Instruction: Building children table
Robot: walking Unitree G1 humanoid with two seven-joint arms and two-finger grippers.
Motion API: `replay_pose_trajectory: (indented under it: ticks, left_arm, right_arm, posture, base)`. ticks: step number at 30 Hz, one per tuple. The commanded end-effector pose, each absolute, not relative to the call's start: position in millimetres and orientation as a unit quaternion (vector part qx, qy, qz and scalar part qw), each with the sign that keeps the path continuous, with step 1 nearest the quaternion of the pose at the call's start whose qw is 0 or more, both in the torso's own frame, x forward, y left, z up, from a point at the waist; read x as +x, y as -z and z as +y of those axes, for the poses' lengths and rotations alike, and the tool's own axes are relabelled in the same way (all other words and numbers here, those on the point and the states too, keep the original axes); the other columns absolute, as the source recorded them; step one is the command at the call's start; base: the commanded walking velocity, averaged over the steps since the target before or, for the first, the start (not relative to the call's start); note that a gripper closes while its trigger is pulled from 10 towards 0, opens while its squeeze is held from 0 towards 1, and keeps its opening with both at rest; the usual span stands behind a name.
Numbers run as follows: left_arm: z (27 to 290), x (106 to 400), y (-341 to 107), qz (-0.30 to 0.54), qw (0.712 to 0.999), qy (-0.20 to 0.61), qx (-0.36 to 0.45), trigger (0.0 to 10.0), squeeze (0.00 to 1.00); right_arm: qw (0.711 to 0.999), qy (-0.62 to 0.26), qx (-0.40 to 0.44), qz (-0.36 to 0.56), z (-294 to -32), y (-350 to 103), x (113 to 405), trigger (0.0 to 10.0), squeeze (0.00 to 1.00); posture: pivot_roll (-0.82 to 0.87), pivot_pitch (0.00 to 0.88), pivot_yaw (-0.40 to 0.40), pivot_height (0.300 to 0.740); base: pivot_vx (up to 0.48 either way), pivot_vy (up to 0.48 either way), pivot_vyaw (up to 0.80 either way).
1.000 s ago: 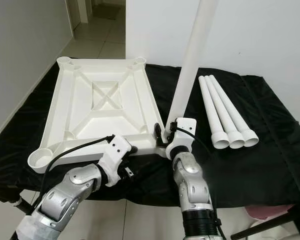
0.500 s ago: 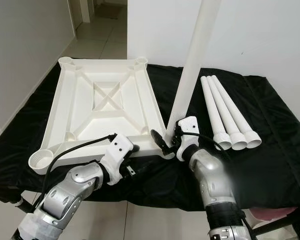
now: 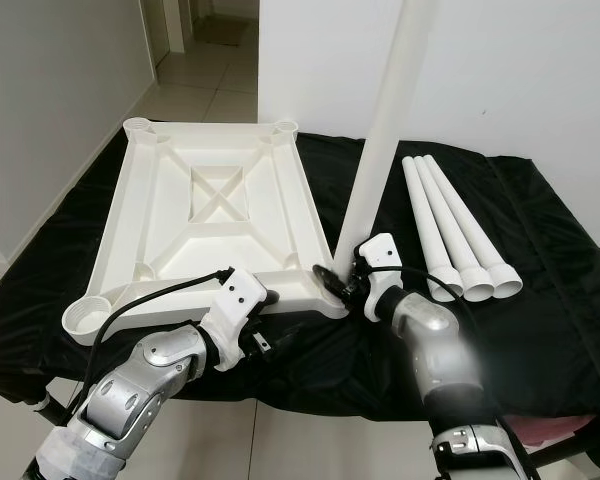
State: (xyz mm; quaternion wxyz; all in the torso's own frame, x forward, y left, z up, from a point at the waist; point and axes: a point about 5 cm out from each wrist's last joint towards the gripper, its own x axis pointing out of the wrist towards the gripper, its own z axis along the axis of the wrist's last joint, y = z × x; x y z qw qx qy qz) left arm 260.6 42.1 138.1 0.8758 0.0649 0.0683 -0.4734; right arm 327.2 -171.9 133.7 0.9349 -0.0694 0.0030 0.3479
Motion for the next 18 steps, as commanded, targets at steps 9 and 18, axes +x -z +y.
replay_pose_trajectory:
  ticks: [9, 18]
  left_arm:
    - [40.4, 258.4, -136.2, 0.069, 0.870, 0.484, 0.069, 10.0, 0.00]
    - [39.5, 258.1, -136.3, 0.069, 0.869, 0.486, 0.068, 10.0, 0.00]
  right_arm:
    - [0.948, -0.315, -0.048, 0.013, -172.9, -127.2, 328.9, 10.0, 0.00]
    - [0.973, -0.225, -0.040, 0.026, -163.4, -119.8, 328.1, 10.0, 0.00]
  posture:
    - [0.01, 0.006, -0.059, 0.740]
    - [0.00, 0.009, -0.056, 0.740]
  base:
    - [0.000, 0.000, 0.00]
    - [0.000, 0.000, 0.00]
